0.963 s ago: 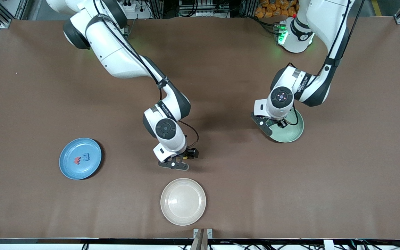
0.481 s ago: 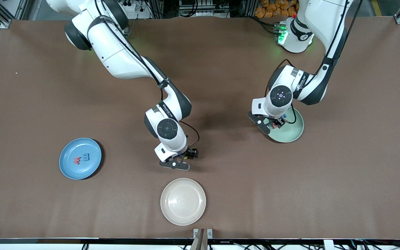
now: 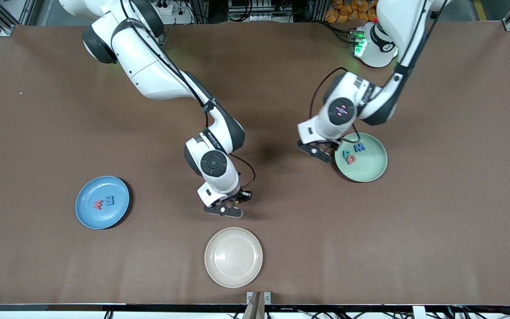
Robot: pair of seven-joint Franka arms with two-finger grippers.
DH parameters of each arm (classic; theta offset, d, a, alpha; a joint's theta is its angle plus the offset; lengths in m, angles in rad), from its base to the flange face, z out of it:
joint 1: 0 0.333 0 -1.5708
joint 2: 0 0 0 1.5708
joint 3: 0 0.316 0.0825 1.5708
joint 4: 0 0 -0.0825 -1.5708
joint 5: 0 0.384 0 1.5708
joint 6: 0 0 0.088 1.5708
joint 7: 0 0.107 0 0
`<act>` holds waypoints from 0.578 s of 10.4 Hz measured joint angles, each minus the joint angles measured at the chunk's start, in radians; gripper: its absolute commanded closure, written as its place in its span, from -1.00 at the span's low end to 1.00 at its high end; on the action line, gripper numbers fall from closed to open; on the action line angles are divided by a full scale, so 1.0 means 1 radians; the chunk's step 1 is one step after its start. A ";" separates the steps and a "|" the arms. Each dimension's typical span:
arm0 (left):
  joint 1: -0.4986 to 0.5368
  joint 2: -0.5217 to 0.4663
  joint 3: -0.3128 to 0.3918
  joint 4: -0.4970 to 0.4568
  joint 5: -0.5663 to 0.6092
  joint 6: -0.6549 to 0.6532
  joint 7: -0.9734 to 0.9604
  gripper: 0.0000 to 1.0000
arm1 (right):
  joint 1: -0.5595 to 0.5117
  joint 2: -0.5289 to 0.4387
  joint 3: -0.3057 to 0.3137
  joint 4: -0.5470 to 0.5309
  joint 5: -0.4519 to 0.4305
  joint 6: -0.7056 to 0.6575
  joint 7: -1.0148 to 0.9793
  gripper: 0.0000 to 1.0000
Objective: Sort upper and lower case letters into plates
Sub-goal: 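Place the yellow C on the blue plate while the left gripper reaches H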
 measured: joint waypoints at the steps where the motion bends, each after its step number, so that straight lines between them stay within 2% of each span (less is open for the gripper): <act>1: -0.010 0.000 -0.045 0.014 0.000 0.000 -0.100 -1.00 | 0.000 0.000 0.000 0.001 0.000 -0.002 0.000 1.00; 4: -0.015 0.007 -0.060 0.029 0.000 0.000 -0.150 -1.00 | -0.041 -0.021 -0.021 0.031 0.000 -0.107 -0.012 1.00; 6: -0.008 0.010 -0.057 0.030 0.000 0.000 -0.150 -1.00 | -0.203 -0.086 0.017 0.049 0.002 -0.246 -0.137 1.00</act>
